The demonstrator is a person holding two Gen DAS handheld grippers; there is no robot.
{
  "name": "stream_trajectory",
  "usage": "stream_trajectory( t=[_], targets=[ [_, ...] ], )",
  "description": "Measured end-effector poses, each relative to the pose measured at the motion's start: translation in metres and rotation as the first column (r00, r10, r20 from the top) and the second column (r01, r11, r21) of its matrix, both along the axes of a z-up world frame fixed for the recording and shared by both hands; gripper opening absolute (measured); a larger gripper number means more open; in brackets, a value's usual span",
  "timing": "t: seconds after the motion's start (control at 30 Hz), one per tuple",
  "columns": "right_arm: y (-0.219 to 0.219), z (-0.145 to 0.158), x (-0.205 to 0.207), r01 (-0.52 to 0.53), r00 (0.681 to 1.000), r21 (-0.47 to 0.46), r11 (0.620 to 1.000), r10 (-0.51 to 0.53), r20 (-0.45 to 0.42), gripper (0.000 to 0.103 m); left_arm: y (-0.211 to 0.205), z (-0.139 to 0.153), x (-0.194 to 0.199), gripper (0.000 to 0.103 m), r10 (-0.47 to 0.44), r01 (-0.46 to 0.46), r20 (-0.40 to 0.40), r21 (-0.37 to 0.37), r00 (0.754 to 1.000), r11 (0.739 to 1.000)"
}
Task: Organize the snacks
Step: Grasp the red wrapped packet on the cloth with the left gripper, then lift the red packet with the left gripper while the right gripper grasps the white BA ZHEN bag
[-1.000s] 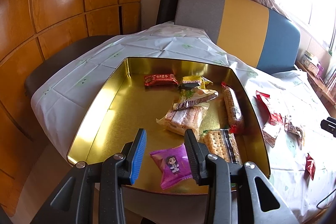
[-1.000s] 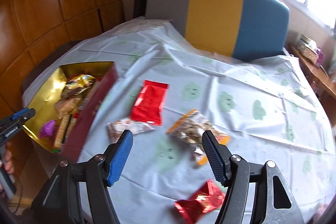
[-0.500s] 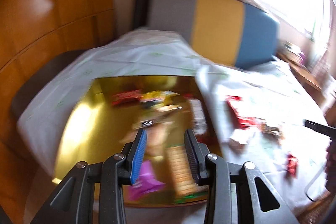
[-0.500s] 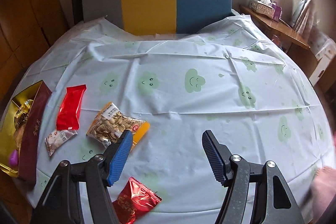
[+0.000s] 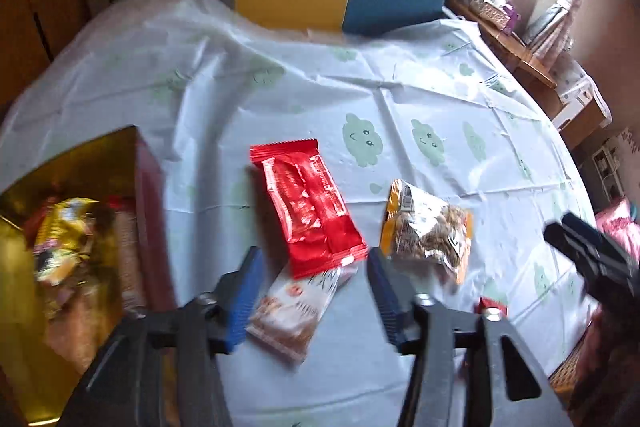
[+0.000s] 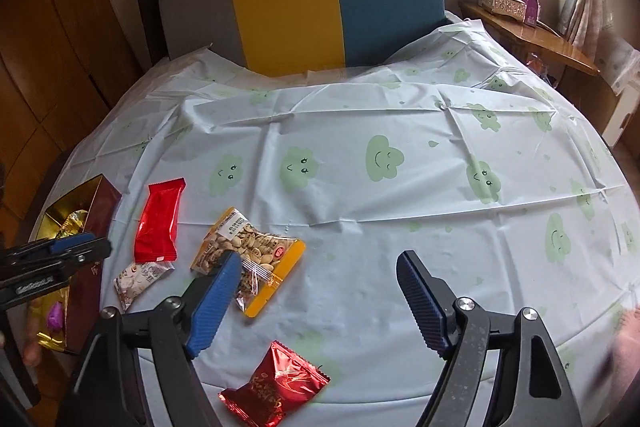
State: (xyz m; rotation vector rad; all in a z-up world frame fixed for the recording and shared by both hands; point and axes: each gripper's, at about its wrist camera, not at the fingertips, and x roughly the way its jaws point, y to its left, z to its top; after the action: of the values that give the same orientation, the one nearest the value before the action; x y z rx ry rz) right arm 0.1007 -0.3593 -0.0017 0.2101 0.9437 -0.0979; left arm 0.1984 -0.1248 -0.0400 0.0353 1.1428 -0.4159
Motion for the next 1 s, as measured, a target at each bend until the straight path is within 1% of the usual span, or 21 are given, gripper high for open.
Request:
stream_trajectory(
  t=[0.07,0.1,0.17,0.33,0.4,0.47,0.5,0.53,0.57,0.6,0.63,0.7,0.77,0.9,1.0],
  targets=[
    [0.002,0.001,0.000,-0.010,1.000,-0.010,1.000,0.010,0.004,0.081,-0.006,-0.010,0.015,0.080,0.029,-0.030,-0.028,-0.009,0.999,1.000],
    [0.003,0.003,0.000,-0.014,1.000,-0.012,1.000,0.014,0.010,0.081,-0.008,-0.013,0.022,0.082,0.045,-0.046,-0.034,-0.010,0.998,0.999],
    [0.003,0.005,-0.001,-0.020,1.000,-0.003,1.000,0.020,0.021,0.081,-0.015,-0.017,0.030,0.083,0.057,-0.057,-0.030,-0.001,0.998,0.998],
    [0.000,0.008,-0.001,-0.012,0.999,0.024,1.000,0.011,0.033,0.082,-0.028,-0.039,0.054,0.083,0.075,-0.070,-0.059,0.075,0.995,0.995],
    [-0.001,0.009,-0.001,-0.008,0.999,0.029,1.000,0.007,0.034,0.082,-0.032,-0.046,0.059,0.083,0.072,-0.066,-0.067,0.093,0.995,0.993],
    [-0.001,0.009,-0.001,-0.007,0.999,0.029,1.000,0.006,0.033,0.082,-0.034,-0.054,0.062,0.082,0.091,-0.082,-0.078,0.118,0.993,0.990],
    [-0.001,0.008,-0.001,-0.007,0.999,0.028,1.000,0.006,0.033,0.082,-0.036,-0.055,0.062,0.081,0.093,-0.083,-0.069,0.129,0.993,0.988],
    [-0.001,0.008,-0.001,-0.007,0.999,0.027,1.000,0.006,0.033,0.082,-0.037,-0.055,0.060,0.071,0.094,-0.086,-0.044,0.150,0.995,0.985],
    [-0.001,0.008,-0.001,-0.007,0.999,0.023,1.000,0.006,0.033,0.082,-0.039,-0.054,0.058,0.056,0.095,-0.090,-0.018,0.174,0.995,0.981],
    [-0.001,0.008,-0.001,-0.007,0.999,0.019,1.000,0.006,0.033,0.082,-0.039,-0.053,0.057,0.052,0.093,-0.092,0.001,0.189,0.996,0.978],
    [-0.001,0.008,-0.001,-0.006,0.999,0.015,1.000,0.006,0.032,0.082,-0.039,-0.052,0.055,0.048,0.083,-0.083,0.006,0.184,0.997,0.979],
    [-0.002,0.007,-0.001,-0.006,1.000,0.010,1.000,0.005,0.029,0.082,-0.037,-0.049,0.051,0.046,0.063,-0.062,0.000,0.168,0.998,0.984],
    [-0.003,0.006,0.000,0.001,1.000,0.005,1.000,-0.001,0.025,0.082,-0.031,-0.041,0.040,0.046,0.063,-0.067,0.025,0.154,0.998,0.986],
    [-0.005,0.004,0.000,0.014,1.000,0.003,1.000,-0.014,0.016,0.082,-0.027,-0.014,0.002,0.046,0.011,-0.031,0.139,0.144,0.990,0.989],
    [-0.005,0.002,0.000,0.012,1.000,-0.003,1.000,-0.012,0.006,0.082,-0.025,0.003,-0.040,0.046,-0.068,0.039,0.219,0.135,0.973,0.990]
  ],
)
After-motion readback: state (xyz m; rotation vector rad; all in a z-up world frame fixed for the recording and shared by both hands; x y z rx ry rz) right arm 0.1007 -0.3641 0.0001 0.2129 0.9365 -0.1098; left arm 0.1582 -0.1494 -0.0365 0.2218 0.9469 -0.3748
